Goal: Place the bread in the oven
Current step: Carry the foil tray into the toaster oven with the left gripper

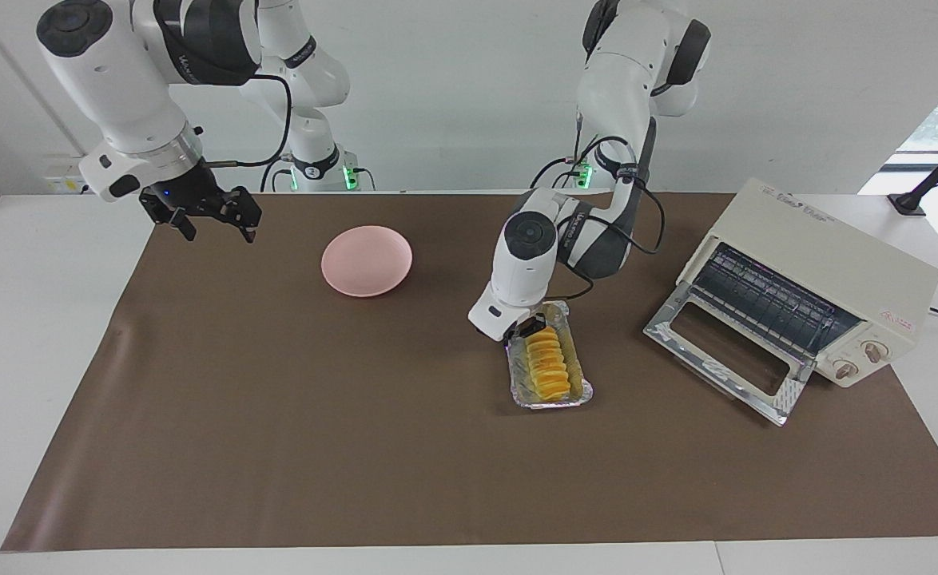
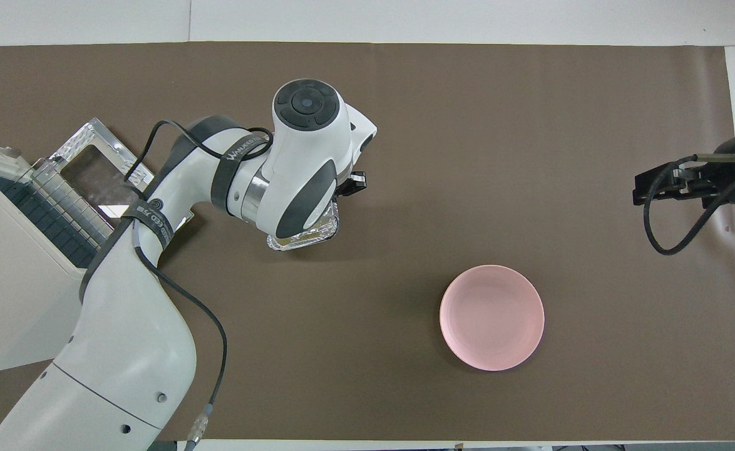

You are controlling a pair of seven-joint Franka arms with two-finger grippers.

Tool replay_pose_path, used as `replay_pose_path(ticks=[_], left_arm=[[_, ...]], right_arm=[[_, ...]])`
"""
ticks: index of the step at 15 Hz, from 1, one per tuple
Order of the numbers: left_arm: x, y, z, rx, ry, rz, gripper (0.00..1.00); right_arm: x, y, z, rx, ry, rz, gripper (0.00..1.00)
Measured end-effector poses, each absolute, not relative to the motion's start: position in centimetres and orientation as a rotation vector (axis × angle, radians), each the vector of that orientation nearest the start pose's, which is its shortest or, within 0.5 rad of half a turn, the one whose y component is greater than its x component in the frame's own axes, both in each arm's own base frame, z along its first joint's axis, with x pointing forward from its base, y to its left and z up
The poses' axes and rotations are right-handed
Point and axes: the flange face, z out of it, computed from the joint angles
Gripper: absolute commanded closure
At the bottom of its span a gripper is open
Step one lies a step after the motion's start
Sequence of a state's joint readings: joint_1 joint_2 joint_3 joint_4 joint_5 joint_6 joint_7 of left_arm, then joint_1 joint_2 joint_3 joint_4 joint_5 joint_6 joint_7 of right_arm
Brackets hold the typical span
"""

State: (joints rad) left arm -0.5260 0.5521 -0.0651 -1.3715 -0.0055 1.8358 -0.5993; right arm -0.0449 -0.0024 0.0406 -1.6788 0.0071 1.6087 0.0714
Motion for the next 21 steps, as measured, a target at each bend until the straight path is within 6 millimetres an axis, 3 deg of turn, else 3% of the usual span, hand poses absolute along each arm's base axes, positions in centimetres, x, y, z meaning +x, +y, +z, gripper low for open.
replay_pose_path(ticks=[3, 5, 9, 13, 17, 21], left_arm=[[62.0, -32.6, 44.9, -3.108, -0.181, 0.087, 1.0], [63.8, -27.8, 46.7, -3.081, -0.307, 0.048, 1.0], [67.0, -17.5, 47.2, -2.969, -0.561, 0.009, 1.0], [68.1, -10.7, 46.6, -2.902, -0.714, 0.022, 1.0], [67.2, -6.7, 43.8, -2.864, -0.789, 0.115, 1.0], [65.5, -5.4, 42.7, -2.843, -0.818, 0.197, 1.0]], right_arm=[[55.3, -0.2, 57.8, -3.133, 0.119, 0.107, 0.0], [55.3, -0.2, 57.8, -3.133, 0.119, 0.107, 0.0], [55.3, -0.2, 57.8, -3.133, 0.119, 0.107, 0.0], [55.3, -0.2, 57.8, -3.133, 0.119, 0.107, 0.0], [55.3, -0.2, 57.8, -3.133, 0.119, 0.107, 0.0], [55.3, -0.2, 57.8, -3.133, 0.119, 0.107, 0.0]])
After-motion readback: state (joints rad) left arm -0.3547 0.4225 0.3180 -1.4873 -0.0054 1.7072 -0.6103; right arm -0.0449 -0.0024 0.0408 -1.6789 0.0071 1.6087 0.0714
